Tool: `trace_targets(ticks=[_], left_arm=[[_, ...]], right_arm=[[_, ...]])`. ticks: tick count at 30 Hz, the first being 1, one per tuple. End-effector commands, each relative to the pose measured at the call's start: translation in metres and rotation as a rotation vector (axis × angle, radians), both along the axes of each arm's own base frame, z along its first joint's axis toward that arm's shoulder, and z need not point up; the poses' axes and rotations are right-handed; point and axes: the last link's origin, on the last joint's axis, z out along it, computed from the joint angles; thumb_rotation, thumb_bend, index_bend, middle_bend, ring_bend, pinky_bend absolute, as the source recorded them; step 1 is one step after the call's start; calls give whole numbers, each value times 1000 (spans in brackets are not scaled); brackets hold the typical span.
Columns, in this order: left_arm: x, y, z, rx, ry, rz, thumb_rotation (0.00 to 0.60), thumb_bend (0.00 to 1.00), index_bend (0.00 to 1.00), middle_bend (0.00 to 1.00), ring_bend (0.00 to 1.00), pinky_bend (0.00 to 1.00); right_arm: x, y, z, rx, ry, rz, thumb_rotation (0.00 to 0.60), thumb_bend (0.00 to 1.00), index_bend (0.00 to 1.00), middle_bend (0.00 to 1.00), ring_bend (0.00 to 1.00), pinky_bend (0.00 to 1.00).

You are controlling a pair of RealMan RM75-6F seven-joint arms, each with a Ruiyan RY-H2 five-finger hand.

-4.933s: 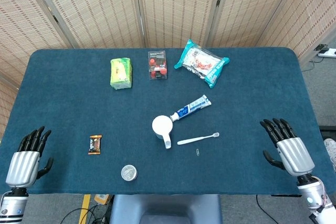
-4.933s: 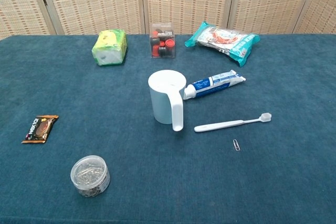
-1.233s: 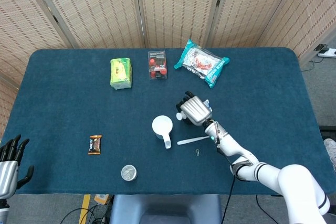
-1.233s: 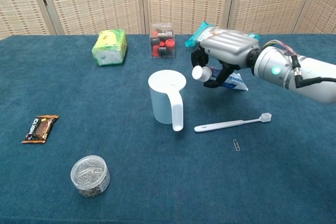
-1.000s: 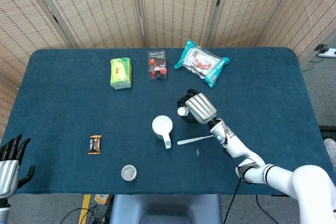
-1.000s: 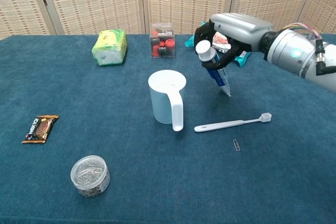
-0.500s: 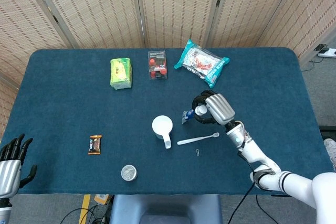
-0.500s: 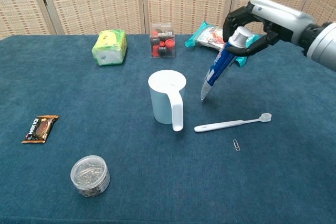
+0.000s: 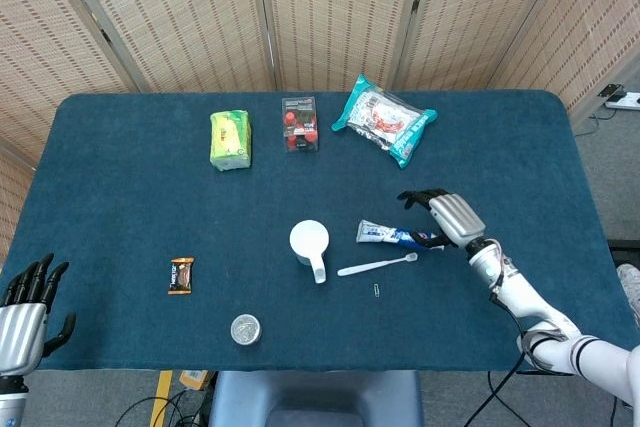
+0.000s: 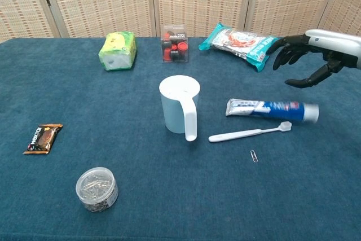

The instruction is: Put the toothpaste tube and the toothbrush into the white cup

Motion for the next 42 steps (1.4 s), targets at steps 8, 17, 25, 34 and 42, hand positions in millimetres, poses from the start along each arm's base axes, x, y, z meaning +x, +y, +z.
trace_targets(ticks=[8,17,25,34,42], left_arm=[[0,-1,0,1,2,3,600,441,125,22,33,141],[-1,-1,-2,-7,-1,5,600,441,125,22,33,141],[-2,-2,-2,-13,-3,13,600,440,126,22,33,141],[-4,-3,-2,-12,-2,18,600,441,125,22,33,141],[-6,-4,-1,-14,3,26,600,441,125,22,33,141]], right_arm=[[1,5,6,-41,128,-5,600,179,46,263,137,198],[3,22,-14,-10,308,-25,600,155,260,377,194,198],[6,22,-42,-16,327,-69,600,17,263,378,200,198],[14,9,-56,-42,360,-65,600,0,262,378,200,198],[19,-18,-63,-64,394,-84,600,0,263,378,200,198]])
